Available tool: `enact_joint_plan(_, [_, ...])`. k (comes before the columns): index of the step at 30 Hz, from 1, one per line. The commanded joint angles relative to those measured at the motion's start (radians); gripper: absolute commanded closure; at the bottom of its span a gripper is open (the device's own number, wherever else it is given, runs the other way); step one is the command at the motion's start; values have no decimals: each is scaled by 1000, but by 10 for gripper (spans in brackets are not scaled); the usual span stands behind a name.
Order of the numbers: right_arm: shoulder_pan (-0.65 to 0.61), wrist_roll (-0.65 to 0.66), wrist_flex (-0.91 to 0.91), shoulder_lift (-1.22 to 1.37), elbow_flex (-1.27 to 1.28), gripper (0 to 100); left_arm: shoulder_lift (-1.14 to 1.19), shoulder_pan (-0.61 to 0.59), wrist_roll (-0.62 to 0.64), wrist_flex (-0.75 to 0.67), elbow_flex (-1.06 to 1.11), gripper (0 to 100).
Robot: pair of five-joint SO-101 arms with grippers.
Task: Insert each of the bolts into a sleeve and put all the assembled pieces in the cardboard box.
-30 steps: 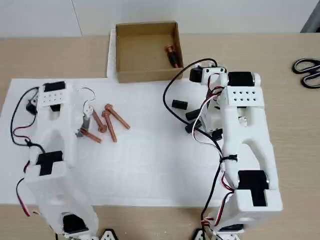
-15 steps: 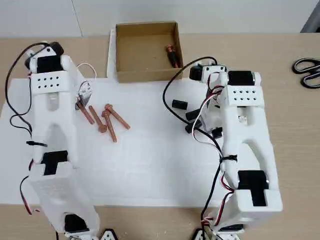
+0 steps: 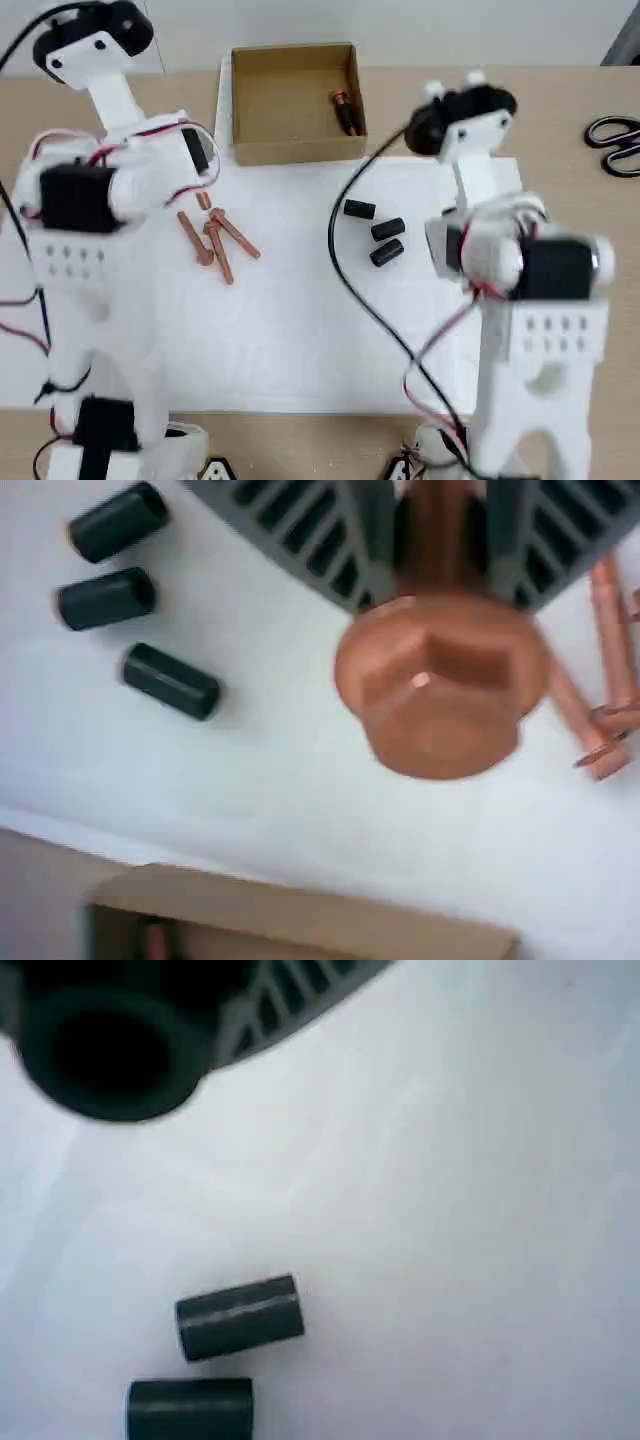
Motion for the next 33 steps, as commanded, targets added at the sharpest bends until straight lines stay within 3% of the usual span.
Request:
enact_joint_plan(1, [8, 6, -13, -139, 107, 995, -104, 61, -8, 18, 58, 994])
enact_joint_plan(6, [10, 3, -127, -266, 299, 995, -232, 133, -8, -17, 229, 994])
enact_joint_plan(13, [4, 2, -240, -437, 459, 995, -408, 141, -8, -140, 446, 994])
enact_joint_plan(19, [-5, -8, -360, -510, 640, 995, -480, 153, -6, -327, 679, 994])
enact_joint_plan(26, [-191, -265, -562, -690, 882, 995, -526, 285, -6, -517, 862, 994])
enact_joint_plan(33, [-360, -279, -780, -831, 1143, 995, -525, 282, -6, -669, 924, 994])
